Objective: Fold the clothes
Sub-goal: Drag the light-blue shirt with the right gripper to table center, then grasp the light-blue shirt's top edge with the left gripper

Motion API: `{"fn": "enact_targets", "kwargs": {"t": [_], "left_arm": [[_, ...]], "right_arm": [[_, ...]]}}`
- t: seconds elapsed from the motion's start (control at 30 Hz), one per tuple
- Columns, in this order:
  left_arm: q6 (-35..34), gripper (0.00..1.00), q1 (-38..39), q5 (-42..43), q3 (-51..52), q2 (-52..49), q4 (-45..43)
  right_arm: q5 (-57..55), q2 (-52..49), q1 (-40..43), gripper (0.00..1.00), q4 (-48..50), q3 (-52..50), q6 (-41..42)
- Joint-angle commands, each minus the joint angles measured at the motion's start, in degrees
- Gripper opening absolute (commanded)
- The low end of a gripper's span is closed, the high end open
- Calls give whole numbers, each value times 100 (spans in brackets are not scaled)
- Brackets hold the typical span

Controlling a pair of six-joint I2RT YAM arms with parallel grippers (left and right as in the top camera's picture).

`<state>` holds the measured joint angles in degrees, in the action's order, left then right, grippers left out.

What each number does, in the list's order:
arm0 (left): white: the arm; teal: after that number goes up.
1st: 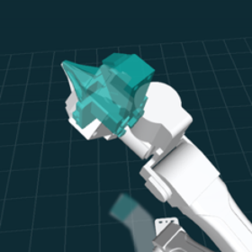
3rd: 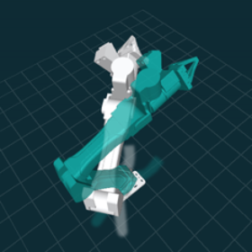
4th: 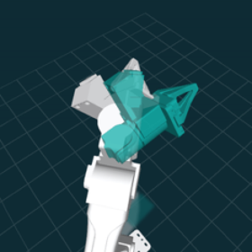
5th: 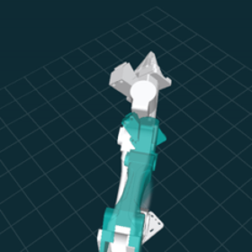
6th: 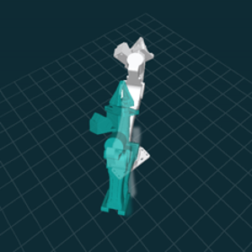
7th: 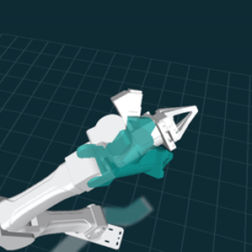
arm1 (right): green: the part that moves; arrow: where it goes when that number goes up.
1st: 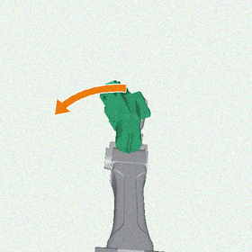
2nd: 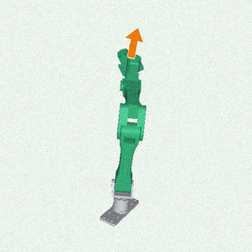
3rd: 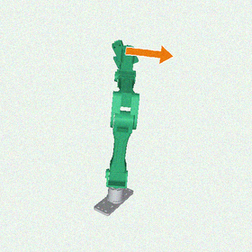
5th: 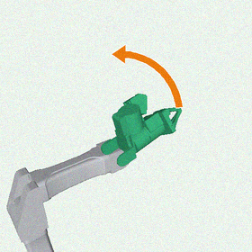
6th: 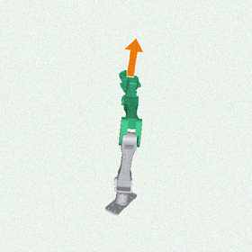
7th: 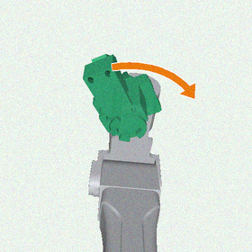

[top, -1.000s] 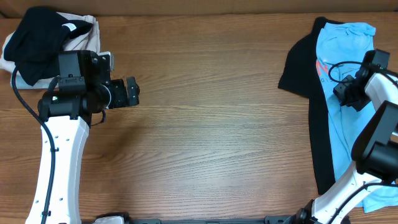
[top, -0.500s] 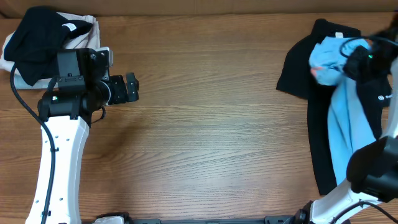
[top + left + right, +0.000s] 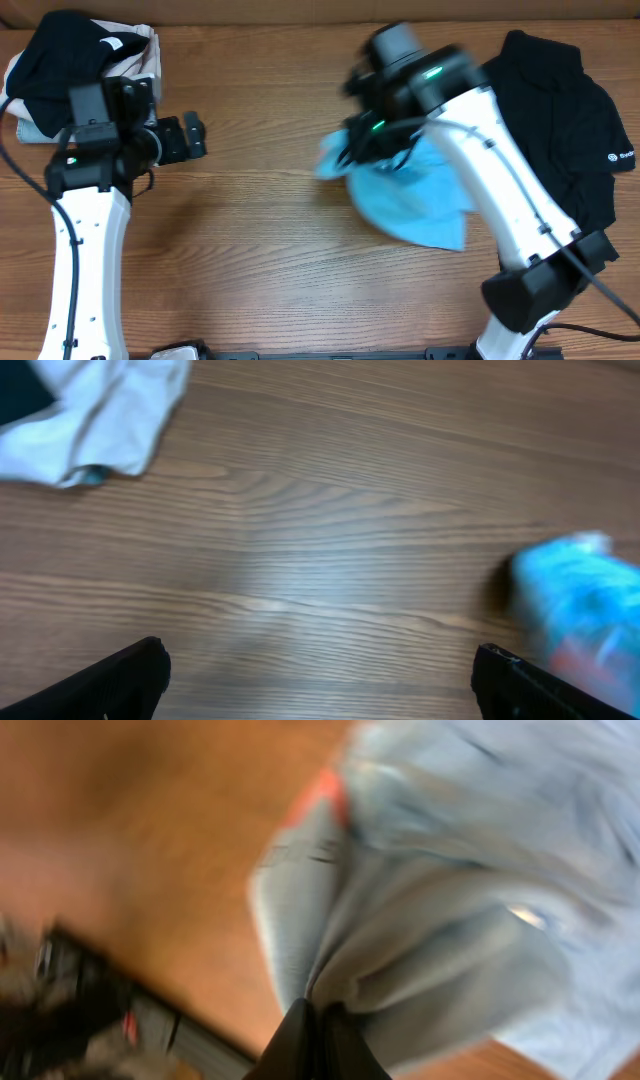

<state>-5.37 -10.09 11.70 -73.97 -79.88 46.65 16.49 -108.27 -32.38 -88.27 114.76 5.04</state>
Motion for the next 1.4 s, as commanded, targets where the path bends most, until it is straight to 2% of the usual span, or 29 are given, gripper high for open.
{"fn": "enact_targets", "kwargs": {"t": [0.0, 0.07, 0.17, 0.2, 0.4, 0.63, 0.77, 1.03, 1.17, 1.37], "left_arm": [[155, 100, -264, 37, -122, -24, 4], [157, 100, -354, 37, -122, -26, 52], [164, 100, -378, 37, -122, -26, 68], [214, 100, -369, 68, -122, -26, 61], [1027, 100, -87, 793, -122, -26, -33], [1891, 100, 1113, 824, -120, -197, -55], [2000, 100, 1788, 579, -120, -553, -66], [2114, 98, 2518, 505, -120, -1637, -251], [2430, 90, 2756, 455, -120, -2090, -433], [2468, 64, 2785, -48, -120, -2531, -251]], "right_arm": [[26, 197, -245, 7, -131, 201, -35], [-31, 229, -254, 13, -260, 201, -35], [-275, 240, -48, 42, -315, 199, 26], [-385, 240, 57, 49, -302, 199, 125], [-551, 240, 946, 55, -94, 186, 376], [-551, 240, 2028, 60, 166, 155, 520], [-549, 240, 2518, 65, 297, 127, 549], [-553, 238, 3104, 66, 380, 103, 544], [-553, 238, 3206, 65, 396, 103, 544], [-551, 238, 3209, 66, 391, 101, 544]]}}
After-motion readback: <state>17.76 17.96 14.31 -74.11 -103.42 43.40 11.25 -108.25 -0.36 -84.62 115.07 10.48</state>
